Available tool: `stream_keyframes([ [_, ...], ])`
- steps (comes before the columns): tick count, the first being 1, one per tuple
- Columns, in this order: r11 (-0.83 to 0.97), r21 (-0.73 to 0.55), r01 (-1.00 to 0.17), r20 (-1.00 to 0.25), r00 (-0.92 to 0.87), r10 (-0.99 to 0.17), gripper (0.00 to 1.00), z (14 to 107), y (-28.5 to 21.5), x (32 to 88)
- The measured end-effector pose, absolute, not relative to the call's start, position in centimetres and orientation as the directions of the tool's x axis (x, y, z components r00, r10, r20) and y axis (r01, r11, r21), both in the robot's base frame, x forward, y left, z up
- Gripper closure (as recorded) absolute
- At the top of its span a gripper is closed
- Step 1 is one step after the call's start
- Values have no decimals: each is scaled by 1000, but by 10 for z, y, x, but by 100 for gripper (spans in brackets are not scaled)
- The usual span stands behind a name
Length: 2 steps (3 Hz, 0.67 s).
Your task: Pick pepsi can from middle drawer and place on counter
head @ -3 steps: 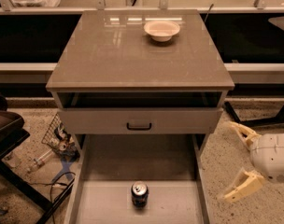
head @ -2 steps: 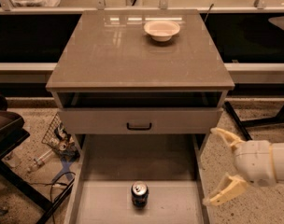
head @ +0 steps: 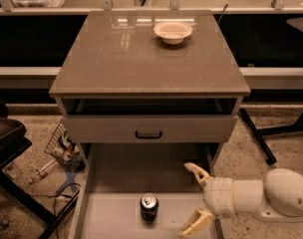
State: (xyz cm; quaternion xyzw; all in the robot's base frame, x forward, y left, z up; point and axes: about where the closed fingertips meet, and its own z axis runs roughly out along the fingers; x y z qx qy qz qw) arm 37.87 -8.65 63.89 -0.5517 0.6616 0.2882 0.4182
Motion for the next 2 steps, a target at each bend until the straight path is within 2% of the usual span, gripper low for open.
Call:
stream_keyframes([
  [1, 174, -64, -983, -892, -22, -451, 0, 596, -55, 380],
  [2, 167, -48, -985, -901, -29, -433, 0, 585, -49, 379],
])
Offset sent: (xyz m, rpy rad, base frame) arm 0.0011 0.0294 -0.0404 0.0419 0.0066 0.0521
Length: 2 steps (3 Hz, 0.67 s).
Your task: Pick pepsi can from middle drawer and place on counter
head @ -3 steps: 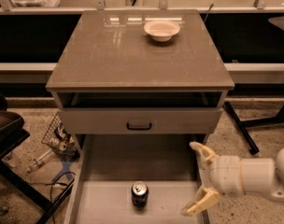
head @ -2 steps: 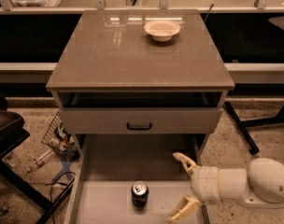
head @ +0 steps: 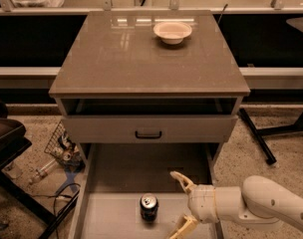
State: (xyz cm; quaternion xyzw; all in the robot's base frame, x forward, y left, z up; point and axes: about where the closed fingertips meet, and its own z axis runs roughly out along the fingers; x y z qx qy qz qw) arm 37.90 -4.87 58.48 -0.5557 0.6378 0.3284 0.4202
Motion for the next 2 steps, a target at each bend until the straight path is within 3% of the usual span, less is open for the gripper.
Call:
stream_keyframes([
  [2, 127, -56, -990, -945, 12, -328, 0, 536, -19, 406],
])
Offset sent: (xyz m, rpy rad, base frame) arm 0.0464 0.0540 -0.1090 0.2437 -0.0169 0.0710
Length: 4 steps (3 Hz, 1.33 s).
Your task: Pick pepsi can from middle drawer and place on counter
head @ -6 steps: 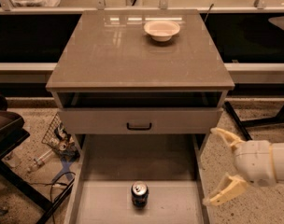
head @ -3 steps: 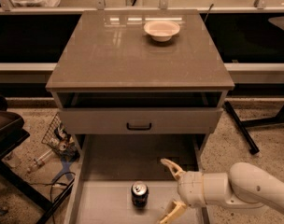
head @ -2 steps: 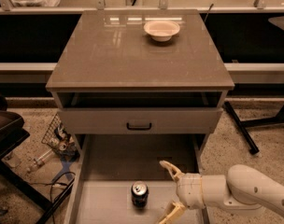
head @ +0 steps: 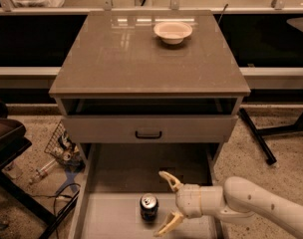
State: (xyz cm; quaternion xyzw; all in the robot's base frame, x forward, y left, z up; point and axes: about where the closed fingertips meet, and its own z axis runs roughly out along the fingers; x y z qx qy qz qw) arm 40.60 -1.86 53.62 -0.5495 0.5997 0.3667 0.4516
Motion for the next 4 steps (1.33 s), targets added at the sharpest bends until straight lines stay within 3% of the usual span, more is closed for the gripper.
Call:
stream_keyframes([
  [1, 104, -61, -993, -956, 28, -292, 0, 498, 0, 424],
  [2, 84, -79, -993, -940, 47, -338, 3, 466, 15, 438],
  [3, 75, -99, -992, -920, 62, -386, 25, 452, 21, 443],
  [4, 57, -110, -992, -898, 75, -434, 57, 439, 30, 445],
])
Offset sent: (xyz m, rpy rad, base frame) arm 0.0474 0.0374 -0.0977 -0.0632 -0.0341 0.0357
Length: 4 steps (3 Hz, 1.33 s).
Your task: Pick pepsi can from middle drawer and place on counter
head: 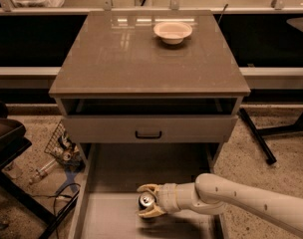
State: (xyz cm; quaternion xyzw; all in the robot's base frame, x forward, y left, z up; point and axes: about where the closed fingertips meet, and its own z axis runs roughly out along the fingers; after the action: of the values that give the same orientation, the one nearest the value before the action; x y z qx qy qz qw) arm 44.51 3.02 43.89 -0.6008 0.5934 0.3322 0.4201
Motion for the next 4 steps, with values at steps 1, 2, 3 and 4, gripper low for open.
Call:
stream_keyframes([
  [1, 55, -109, -993, -900, 74, -430, 80, 440, 31, 444],
  [2, 53, -108, -993, -900, 75, -428, 100, 439, 33, 443],
  [3, 53, -108, -993, -901, 75, -428, 100, 440, 33, 443],
  [4, 44, -127, -991, -923, 102, -371, 100, 504, 31, 442],
])
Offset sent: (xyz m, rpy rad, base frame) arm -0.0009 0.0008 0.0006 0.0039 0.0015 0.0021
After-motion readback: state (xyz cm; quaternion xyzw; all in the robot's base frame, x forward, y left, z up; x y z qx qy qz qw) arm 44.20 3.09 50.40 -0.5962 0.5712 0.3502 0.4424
